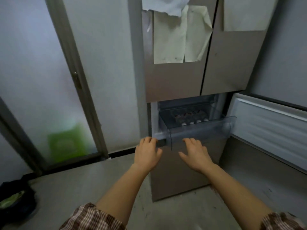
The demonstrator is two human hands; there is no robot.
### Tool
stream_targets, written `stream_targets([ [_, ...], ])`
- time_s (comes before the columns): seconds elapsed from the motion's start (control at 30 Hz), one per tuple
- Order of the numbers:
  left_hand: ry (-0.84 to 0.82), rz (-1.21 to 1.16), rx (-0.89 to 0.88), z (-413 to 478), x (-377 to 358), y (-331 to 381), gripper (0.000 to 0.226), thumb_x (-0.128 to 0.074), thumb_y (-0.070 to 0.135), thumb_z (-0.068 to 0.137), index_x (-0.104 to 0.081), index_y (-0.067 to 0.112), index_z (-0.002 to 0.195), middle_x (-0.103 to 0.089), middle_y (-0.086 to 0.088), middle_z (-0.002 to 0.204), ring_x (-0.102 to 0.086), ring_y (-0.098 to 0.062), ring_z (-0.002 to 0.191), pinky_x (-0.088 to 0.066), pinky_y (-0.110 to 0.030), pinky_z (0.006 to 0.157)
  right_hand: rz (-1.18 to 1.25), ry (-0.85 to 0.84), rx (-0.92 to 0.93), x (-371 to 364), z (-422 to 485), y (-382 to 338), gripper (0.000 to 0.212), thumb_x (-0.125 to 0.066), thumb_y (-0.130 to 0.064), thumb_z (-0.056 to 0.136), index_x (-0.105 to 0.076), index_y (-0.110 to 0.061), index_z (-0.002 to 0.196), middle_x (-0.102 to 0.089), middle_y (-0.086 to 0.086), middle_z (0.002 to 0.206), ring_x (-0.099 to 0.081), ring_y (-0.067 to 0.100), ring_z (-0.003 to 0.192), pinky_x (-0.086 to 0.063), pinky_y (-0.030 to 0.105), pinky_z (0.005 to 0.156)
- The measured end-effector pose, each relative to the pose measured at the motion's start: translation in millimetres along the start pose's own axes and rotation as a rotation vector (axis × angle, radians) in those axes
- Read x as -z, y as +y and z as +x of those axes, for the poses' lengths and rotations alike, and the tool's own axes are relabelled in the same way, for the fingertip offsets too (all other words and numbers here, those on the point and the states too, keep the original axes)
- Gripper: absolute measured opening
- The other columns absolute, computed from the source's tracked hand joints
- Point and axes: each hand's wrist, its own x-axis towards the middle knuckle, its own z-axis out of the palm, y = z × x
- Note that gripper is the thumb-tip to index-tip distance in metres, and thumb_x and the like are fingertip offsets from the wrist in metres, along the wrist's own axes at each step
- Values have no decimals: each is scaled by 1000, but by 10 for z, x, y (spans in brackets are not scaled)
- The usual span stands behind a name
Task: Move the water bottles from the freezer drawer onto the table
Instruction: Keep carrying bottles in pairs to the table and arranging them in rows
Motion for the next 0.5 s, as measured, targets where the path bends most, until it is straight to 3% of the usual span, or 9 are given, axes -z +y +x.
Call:
stream_targets([
  [0.27, 3, -102, -24, 1669, -919, 711, 40, -48, 31, 93, -50, 17, 130, -55, -4, 131, -39, -22, 129, -40, -36, 100, -37, 7, -1, 44, 1548, 1266, 52, -46, -41, 95, -35, -15, 139, -43, 6, 139, -36, 26, 129, -33, 44, 101],
  [0.5, -176, -104, 106, 2861, -1659, 1233, 42, -50, 35, 91, -50, 17, 129, -54, -6, 133, -33, -27, 133, -39, -39, 101, -77, -150, 69, -13, 2884, 2132, 46, -47, -38, 93, -43, -17, 133, -47, 4, 134, -37, 26, 125, -33, 42, 99],
])
